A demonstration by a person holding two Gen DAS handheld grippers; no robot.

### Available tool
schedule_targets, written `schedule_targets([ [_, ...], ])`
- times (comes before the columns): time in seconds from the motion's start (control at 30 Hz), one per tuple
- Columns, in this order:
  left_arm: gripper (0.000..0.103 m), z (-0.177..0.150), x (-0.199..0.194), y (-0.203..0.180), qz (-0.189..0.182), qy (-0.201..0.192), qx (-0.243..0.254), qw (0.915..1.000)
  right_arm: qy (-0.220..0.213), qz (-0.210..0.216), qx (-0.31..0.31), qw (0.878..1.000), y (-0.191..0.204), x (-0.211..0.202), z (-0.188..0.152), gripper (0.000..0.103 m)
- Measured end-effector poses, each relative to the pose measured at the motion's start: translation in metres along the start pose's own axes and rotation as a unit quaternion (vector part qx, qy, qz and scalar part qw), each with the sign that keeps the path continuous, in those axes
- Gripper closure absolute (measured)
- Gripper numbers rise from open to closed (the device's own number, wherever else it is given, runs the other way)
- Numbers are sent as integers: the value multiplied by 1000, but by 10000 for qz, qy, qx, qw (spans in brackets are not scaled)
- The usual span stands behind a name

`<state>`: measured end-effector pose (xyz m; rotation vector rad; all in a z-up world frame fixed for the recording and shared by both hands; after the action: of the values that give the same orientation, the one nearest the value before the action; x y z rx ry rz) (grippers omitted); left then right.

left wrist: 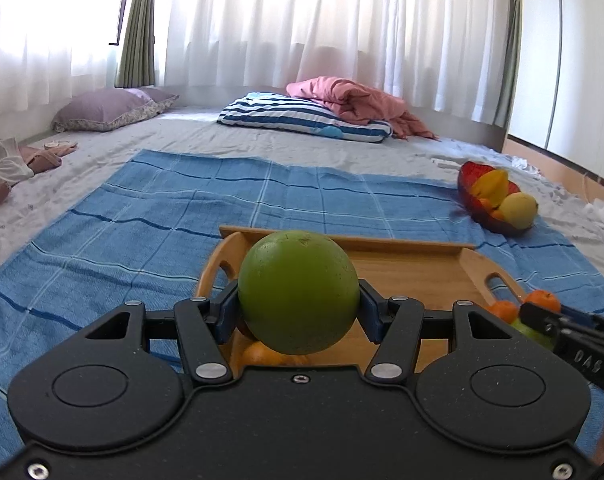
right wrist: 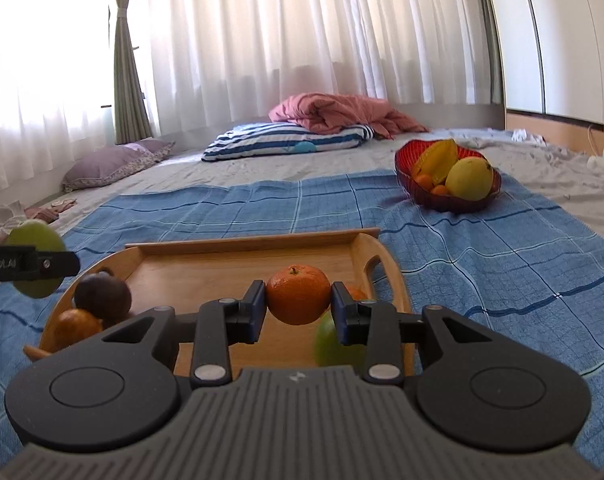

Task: Organize fruits
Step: 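Grasp a tangerine with the right gripper while the left gripper carries the apple, then hold the apple in the left gripper and tangerine in the right above the tray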

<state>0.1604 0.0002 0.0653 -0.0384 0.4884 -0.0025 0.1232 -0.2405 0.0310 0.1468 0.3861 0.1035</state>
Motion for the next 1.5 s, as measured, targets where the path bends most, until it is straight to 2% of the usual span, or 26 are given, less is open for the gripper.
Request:
schedule_targets([
  [0.3, 47, 11, 24, 4, 38, 235, -45, 9997, 208, -31, 313, 9993, -22, 18, 13, 65],
  [0.83, 47, 30, 58, 13, 155, 500, -109, 9986, 526, -110, 185, 9984, -35, 41, 33, 65],
  [1.17, 47, 42, 87, 19, 180, 857, -162, 9960, 1079, -23, 487, 9930, -49, 73, 48, 65],
  [1.5, 47, 43, 119, 15, 109, 1401, -91, 9900, 1567, -109, 431, 9866, -48, 103, 49, 65],
])
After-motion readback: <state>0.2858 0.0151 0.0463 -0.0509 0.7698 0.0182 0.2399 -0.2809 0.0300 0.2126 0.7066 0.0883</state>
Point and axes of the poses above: each gripper's, at about its wrist camera, not at the fingertips, and x roughly the way its jaws point, y to its left, z to its top, the point moved 4 cm from there along x, roughly the way its jaws point, and after that the axes turned 6 degrees about z, right-handed, at the moved point
